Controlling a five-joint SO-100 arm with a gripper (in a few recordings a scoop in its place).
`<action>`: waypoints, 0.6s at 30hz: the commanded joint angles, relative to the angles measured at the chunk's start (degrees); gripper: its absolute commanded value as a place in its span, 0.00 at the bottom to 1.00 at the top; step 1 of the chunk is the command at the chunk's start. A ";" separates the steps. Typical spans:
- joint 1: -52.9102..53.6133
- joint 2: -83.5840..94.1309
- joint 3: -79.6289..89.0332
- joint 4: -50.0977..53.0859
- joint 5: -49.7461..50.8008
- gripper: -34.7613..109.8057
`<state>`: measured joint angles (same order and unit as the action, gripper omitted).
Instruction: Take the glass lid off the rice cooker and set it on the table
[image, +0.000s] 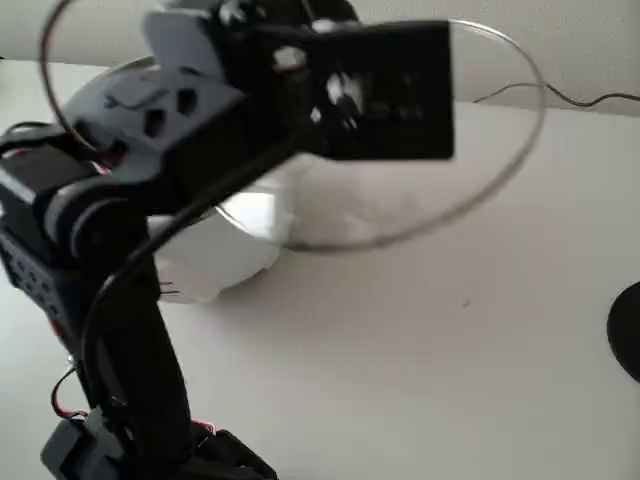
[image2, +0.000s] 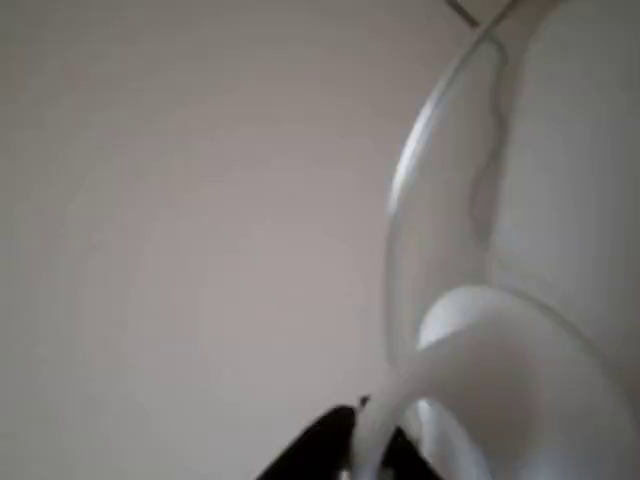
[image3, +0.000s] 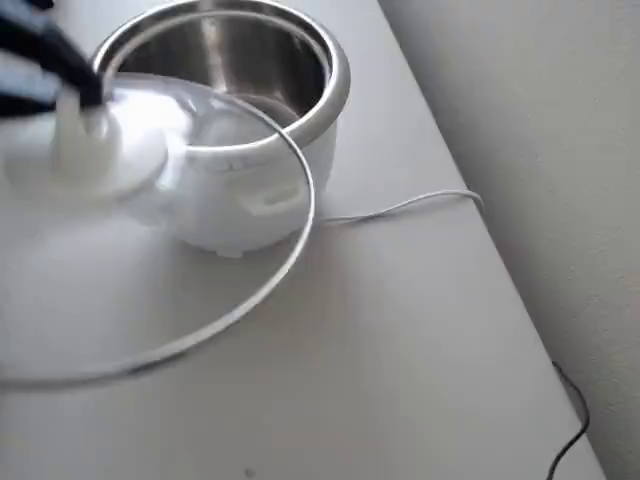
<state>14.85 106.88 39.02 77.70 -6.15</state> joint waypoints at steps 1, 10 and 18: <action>1.85 12.66 13.01 -0.70 -1.41 0.24; 1.32 41.57 70.58 -21.53 -3.52 0.24; -2.64 50.89 96.77 -31.46 -2.55 0.24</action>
<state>13.97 149.77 127.97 54.40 -9.05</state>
